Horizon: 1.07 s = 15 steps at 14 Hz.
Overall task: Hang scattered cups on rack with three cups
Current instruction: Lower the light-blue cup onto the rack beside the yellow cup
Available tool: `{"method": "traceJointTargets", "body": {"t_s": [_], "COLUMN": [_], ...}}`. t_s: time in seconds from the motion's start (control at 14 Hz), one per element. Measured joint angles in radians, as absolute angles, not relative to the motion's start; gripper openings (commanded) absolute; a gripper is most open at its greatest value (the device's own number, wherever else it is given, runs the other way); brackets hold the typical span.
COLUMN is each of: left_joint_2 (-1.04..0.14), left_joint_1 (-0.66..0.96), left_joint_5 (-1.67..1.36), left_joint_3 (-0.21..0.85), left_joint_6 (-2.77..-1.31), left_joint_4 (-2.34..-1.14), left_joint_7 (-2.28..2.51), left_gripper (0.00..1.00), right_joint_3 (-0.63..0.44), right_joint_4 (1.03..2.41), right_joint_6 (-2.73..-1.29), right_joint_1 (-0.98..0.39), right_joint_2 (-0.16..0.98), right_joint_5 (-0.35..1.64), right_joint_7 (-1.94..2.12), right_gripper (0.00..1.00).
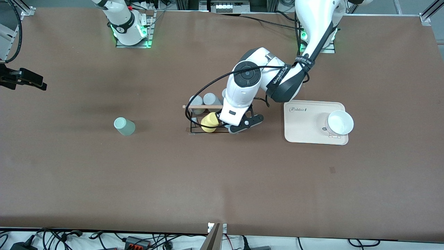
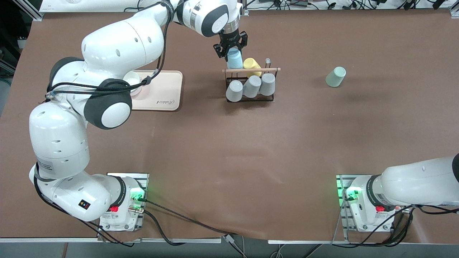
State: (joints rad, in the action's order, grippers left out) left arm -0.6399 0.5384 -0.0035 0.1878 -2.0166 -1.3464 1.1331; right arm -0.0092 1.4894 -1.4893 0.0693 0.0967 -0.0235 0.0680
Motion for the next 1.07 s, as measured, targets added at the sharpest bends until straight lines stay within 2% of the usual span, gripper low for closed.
{"method": "traceJointTargets", "body": {"t_s": [0.07,0.14,0.21,0.29,0.36,1.07], "left_joint_2": [-0.641,-0.642,-0.643,-0.643,-0.643,-0.637], "left_joint_1": [0.539,0.540,0.540,0.540,0.540,0.539], "left_joint_5": [-0.003,-0.003,-0.003,-0.003,-0.003,0.001], "left_joint_3": [0.188,0.188,0.188,0.188,0.188,0.183], "left_joint_6": [-2.017,-2.017,-2.017,-2.017,-2.017,-2.012], "left_joint_4": [-1.350,-1.352,-1.352,-1.352,-1.353,-1.349], "left_joint_7": [1.133,1.133,1.133,1.133,1.133,1.127], "left_gripper": [0.46,0.53,0.68,0.93,1.00,1.00], "right_joint_3": [-0.009,-0.009,-0.009,-0.009,-0.009,-0.009], "right_joint_4": [1.489,1.489,1.489,1.489,1.489,1.489], "right_joint_6": [-1.489,-1.489,-1.489,-1.489,-1.489,-1.489], "right_joint_1": [0.069,0.069,0.069,0.069,0.069,0.069], "right_joint_2": [0.097,0.097,0.097,0.097,0.097,0.097], "right_joint_5": [-0.024,-0.024,-0.024,-0.024,-0.024,-0.024], "right_joint_7": [0.068,0.068,0.068,0.068,0.068,0.068], "right_gripper": [1.00,1.00,1.00,1.00,1.00,1.00]}}
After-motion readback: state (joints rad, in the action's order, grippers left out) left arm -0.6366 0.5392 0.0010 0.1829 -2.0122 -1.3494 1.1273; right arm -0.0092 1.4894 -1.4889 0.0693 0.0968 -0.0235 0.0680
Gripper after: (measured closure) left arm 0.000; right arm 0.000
